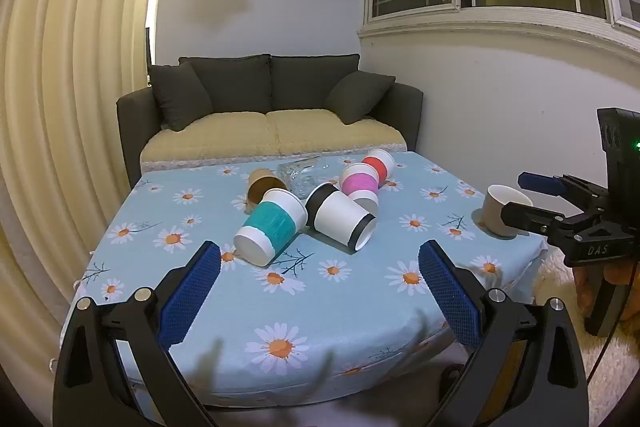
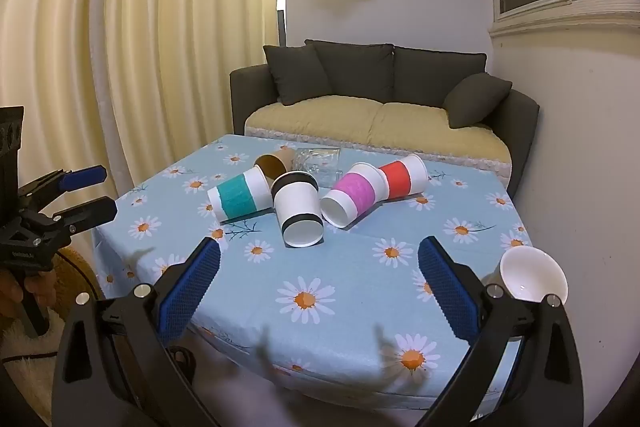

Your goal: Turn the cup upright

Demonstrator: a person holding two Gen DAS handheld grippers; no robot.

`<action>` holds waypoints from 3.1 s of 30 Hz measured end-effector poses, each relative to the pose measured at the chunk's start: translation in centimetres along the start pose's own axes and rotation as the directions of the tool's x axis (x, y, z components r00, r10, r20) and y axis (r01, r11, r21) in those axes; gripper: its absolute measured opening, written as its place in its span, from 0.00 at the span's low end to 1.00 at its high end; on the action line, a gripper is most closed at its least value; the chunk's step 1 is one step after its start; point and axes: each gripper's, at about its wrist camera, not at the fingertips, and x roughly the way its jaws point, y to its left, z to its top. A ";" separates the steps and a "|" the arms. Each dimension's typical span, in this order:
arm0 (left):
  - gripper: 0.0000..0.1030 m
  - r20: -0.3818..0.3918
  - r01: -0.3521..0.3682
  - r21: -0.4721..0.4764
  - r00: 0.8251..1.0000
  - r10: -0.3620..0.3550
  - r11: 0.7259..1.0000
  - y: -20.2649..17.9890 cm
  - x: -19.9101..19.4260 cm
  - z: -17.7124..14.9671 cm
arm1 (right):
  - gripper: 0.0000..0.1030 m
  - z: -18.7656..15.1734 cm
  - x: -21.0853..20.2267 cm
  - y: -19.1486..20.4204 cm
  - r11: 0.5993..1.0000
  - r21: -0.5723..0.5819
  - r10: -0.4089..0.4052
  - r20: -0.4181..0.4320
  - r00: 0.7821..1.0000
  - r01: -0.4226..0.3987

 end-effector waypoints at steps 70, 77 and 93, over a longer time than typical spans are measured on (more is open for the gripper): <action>0.94 -0.007 0.008 0.004 1.000 -0.008 1.000 -0.7 0.1 -0.1 | 0.95 -0.1 0.5 0.5 1.000 -0.009 0.000 -0.021 1.000 0.000; 0.94 -0.007 0.009 0.002 1.000 -0.009 1.000 -0.7 0.1 -0.1 | 0.95 -0.1 0.5 0.6 1.000 -0.012 0.001 -0.024 1.000 -0.001; 0.94 -0.040 0.016 -0.020 0.999 -0.016 1.000 0.1 0.8 0.2 | 0.95 0.1 1.6 -0.5 0.999 0.041 0.030 -0.057 0.998 -0.027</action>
